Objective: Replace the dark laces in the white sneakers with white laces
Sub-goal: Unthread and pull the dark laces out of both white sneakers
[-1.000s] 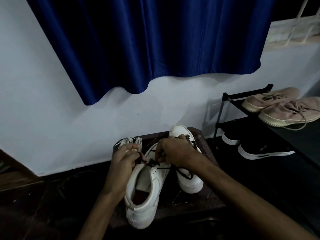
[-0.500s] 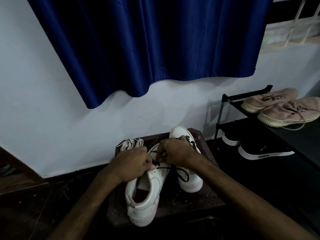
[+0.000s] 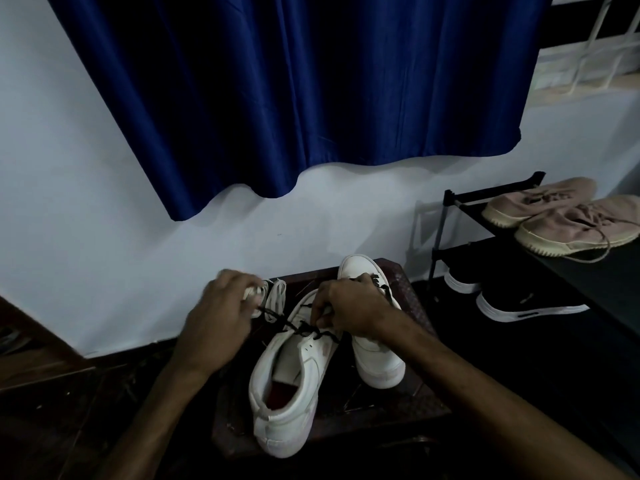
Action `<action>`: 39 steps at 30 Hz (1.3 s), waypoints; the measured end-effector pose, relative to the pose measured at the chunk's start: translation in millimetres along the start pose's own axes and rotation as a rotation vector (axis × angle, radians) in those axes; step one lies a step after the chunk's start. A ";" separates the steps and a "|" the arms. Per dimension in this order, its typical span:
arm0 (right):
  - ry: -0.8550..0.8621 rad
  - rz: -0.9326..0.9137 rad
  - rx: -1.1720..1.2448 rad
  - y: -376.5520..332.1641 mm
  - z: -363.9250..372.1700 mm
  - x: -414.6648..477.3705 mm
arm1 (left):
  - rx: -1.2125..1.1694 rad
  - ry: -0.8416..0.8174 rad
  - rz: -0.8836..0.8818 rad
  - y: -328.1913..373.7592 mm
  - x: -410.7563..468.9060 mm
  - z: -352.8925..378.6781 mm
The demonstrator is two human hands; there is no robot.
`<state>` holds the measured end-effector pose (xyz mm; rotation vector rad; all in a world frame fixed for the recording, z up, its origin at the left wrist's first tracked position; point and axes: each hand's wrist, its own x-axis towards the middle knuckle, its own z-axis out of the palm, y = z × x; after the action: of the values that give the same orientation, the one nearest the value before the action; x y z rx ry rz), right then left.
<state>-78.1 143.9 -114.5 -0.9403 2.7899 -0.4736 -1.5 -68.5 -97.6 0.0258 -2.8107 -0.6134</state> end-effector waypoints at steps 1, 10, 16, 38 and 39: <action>0.004 -0.004 -0.006 0.0 -0.1 -0.1 | 0.001 -0.067 0.106 12.8 -2.4 -1.2; 0.012 -0.004 -0.028 -0.2 0.1 -2.7 | 0.422 -0.313 0.299 57.5 -4.7 11.4; 0.023 -0.017 -0.017 -0.2 -0.4 -3.8 | 0.330 -0.145 0.215 53.8 -9.4 20.8; 0.124 -0.120 0.080 8.6 0.8 -7.9 | -0.107 0.053 0.110 20.3 -12.8 -1.5; 0.124 -0.122 0.083 7.7 0.9 -7.8 | -0.059 -0.076 0.183 31.4 -10.7 -1.7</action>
<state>-76.0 154.3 -117.6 -1.1018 2.8064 -0.6824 10.5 -39.8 -85.9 -0.2676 -2.8237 -0.6652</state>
